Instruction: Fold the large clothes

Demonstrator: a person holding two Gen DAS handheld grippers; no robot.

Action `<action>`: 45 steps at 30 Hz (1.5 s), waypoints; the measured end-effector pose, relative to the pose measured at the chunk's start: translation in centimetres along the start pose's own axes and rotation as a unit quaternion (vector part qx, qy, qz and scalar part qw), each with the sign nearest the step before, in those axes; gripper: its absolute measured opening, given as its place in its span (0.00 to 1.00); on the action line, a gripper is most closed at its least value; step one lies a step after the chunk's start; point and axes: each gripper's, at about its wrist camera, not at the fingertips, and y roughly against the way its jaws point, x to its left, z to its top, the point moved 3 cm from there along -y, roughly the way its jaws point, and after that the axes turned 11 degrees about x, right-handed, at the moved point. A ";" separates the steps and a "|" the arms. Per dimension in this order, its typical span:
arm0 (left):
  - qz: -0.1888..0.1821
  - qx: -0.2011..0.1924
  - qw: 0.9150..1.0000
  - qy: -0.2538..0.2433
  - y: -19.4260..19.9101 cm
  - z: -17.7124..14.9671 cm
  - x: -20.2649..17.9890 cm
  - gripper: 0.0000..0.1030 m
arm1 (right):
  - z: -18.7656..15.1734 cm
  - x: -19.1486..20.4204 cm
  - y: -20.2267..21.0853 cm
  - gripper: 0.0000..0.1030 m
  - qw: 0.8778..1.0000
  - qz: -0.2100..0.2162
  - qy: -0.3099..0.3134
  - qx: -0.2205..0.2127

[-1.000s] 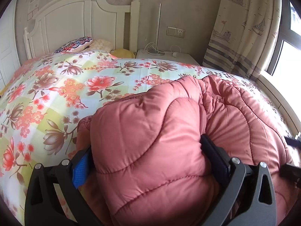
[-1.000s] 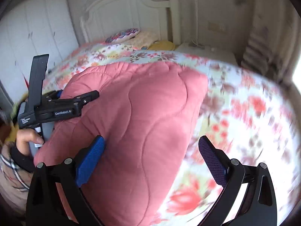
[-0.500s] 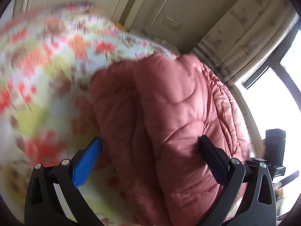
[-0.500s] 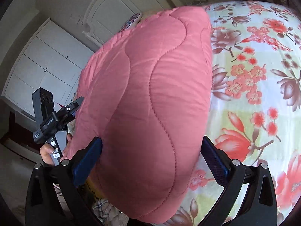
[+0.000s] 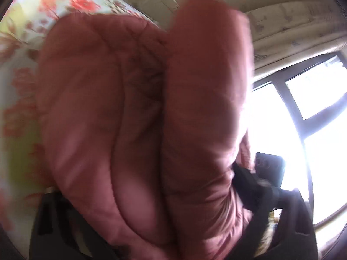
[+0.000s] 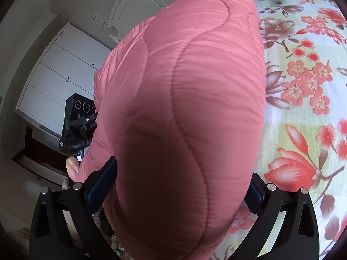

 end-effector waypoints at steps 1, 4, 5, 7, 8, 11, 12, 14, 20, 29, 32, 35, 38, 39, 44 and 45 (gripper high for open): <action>-0.014 -0.004 1.000 -0.001 0.0 0.3 0.0 0.66 | -0.3 0.1 0.2 0.84 1.000 -0.011 0.010 -0.015; -0.039 -0.014 0.999 -0.010 -0.7 2.0 -0.4 0.54 | -0.4 0.6 1.9 0.74 0.998 -0.028 0.025 -0.051; -0.034 -0.017 0.999 -0.018 -1.0 2.5 -0.9 0.52 | -0.2 0.8 2.5 0.72 0.997 -0.040 0.035 -0.063; -0.021 -0.023 0.999 -0.040 -2.1 4.5 -2.5 0.51 | 0.5 1.4 3.7 0.71 0.992 -0.080 0.057 -0.082; -0.017 -0.026 0.999 -0.044 -2.7 5.8 -3.2 0.50 | 1.2 1.6 4.3 0.71 0.990 -0.094 0.063 -0.089; -0.025 -0.030 0.998 -0.049 -4.5 9.1 -4.6 0.50 | 3.7 1.1 6.7 0.71 0.984 -0.123 0.062 -0.114; -0.027 -0.027 0.998 -0.047 -5.5 10.5 -4.9 0.51 | 4.6 0.7 7.3 0.71 0.983 -0.126 0.056 -0.119; -0.014 -0.015 0.999 -0.043 -7.6 12.5 -4.8 0.51 | 5.5 -0.7 7.9 0.71 0.983 -0.134 0.041 -0.121; -0.005 -0.007 1.000 -0.012 -11.3 13.5 -1.9 0.70 | 5.2 -7.5 5.0 0.80 0.987 -0.112 -0.046 -0.101; 0.069 -0.051 0.996 -0.021 -9.1 13.1 -3.1 0.97 | 3.8 -5.8 6.9 0.92 0.980 -0.149 -0.061 -0.115; 0.137 -0.093 0.986 -0.034 -6.5 13.0 -5.5 0.97 | 3.0 -5.8 8.5 0.92 0.972 -0.190 -0.062 -0.126; 0.217 -0.173 0.956 -0.092 -2.7 11.8 -11.1 0.98 | 1.7 -2.5 11.2 0.92 0.957 -0.244 -0.041 -0.150; 0.272 -0.253 0.916 -0.151 0.9 9.5 -17.6 0.98 | 0.6 2.3 15.1 0.94 0.935 -0.285 0.001 -0.210; 0.288 -0.280 0.901 -0.165 1.6 8.8 -19.9 0.98 | 0.3 4.1 16.5 0.95 0.925 -0.299 0.015 -0.234; 0.386 -0.370 0.815 -0.222 2.6 0.8 -26.7 0.98 | -2.6 8.9 20.2 0.96 0.869 -0.361 0.081 -0.329; 0.401 -0.374 0.806 -0.221 2.5 -0.2 -27.1 0.98 | -3.7 9.5 20.1 0.96 0.864 -0.367 0.087 -0.333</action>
